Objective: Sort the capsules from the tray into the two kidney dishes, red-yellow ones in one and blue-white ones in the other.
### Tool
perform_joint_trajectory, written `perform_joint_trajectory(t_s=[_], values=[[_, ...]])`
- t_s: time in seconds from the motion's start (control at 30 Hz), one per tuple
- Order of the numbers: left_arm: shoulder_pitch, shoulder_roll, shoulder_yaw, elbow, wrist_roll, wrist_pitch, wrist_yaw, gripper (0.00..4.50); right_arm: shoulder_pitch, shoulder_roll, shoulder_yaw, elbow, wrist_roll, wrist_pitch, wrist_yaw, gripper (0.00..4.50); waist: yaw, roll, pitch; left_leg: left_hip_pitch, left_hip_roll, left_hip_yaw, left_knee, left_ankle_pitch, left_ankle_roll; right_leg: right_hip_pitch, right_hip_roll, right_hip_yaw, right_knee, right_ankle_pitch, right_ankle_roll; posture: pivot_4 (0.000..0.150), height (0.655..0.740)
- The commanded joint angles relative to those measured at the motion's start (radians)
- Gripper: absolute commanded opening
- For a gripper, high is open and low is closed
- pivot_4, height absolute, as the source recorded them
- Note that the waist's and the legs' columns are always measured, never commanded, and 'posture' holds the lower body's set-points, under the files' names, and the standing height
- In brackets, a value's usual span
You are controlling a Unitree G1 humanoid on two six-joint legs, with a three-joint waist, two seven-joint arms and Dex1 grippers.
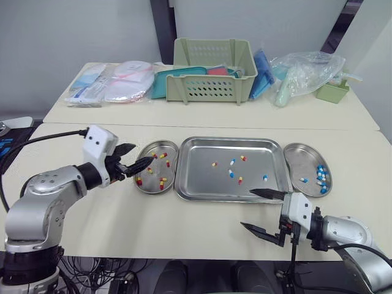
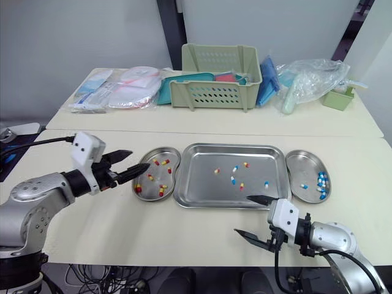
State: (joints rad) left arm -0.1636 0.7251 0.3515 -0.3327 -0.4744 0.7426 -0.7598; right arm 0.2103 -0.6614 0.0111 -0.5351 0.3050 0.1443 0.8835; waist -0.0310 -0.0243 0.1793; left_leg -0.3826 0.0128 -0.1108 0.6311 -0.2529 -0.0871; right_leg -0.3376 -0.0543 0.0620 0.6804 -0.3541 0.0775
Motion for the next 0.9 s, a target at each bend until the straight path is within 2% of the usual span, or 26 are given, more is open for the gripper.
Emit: perform_joint_trajectory(t_s=[0.03, 0.17, 0.2, 0.3, 0.43, 0.6, 0.9], values=[[0.078, 0.034, 0.098, 0.034, 0.001, -0.106, -0.048, 3.70, 0.055, -0.028, -0.126, -0.060, 0.061, 0.014, -0.011, 4.50, 0.000, 0.000, 0.000, 0.000, 0.000, 0.000, 0.000, 0.000, 0.000, 0.000, 0.000, 0.000, 0.000, 0.000, 0.000, 0.150, 0.7400], [0.202, 0.058, 0.182, 0.161, 0.046, -0.242, -0.092, 3.70, 0.149, -0.073, -0.317, -0.054, 0.128, 0.047, 0.014, 4.50, 0.001, 0.000, 0.000, 0.000, 0.000, 0.000, 0.000, 0.000, 0.000, 0.000, 0.000, 0.000, 0.000, 0.000, 0.000, 0.150, 0.7400], [0.241, 0.063, 0.207, 0.208, 0.049, -0.272, -0.113, 3.88, 0.174, -0.090, -0.384, -0.032, 0.142, 0.054, 0.031, 4.50, 0.000, 0.000, 0.000, 0.000, 0.000, 0.000, 0.000, 0.000, 0.000, 0.000, 0.000, 0.000, 0.000, 0.000, 0.000, 0.150, 0.7400], [0.329, 0.066, 0.254, 0.290, 0.047, -0.351, -0.162, 4.45, 0.214, -0.132, -0.546, 0.066, 0.177, 0.069, 0.072, 4.50, -0.001, -0.001, 0.000, 0.001, 0.000, 0.002, -0.001, 0.000, 0.000, 0.000, 0.000, 0.001, -0.001, 0.000, 0.000, 0.150, 0.7400], [0.435, 0.067, 0.277, 0.384, 0.083, -0.470, -0.198, 4.45, 0.251, -0.209, -0.690, 0.259, 0.141, 0.035, 0.160, 4.50, 0.001, -0.001, 0.000, 0.001, 0.000, 0.003, -0.001, 0.000, 0.000, 0.001, -0.001, 0.002, -0.001, 0.000, 0.000, 0.150, 0.7400], [0.496, 0.053, 0.295, 0.442, 0.084, -0.547, -0.200, 4.45, 0.251, -0.274, -0.728, 0.415, 0.106, 0.002, 0.228, 4.50, 0.000, -0.002, 0.000, 0.001, 0.000, 0.003, -0.002, 0.000, 0.000, 0.001, 0.000, 0.001, -0.001, 0.000, 0.000, 0.150, 0.7400], [0.567, 0.021, 0.307, 0.381, 0.054, -0.557, -0.180, 4.45, 0.230, -0.309, -0.714, 0.527, 0.064, -0.031, 0.290, 4.50, -0.001, -0.001, 0.000, 0.001, 0.000, 0.003, -0.002, 0.000, 0.000, 0.001, 0.000, 0.002, -0.001, 0.000, 0.000, 0.150, 0.7400]])
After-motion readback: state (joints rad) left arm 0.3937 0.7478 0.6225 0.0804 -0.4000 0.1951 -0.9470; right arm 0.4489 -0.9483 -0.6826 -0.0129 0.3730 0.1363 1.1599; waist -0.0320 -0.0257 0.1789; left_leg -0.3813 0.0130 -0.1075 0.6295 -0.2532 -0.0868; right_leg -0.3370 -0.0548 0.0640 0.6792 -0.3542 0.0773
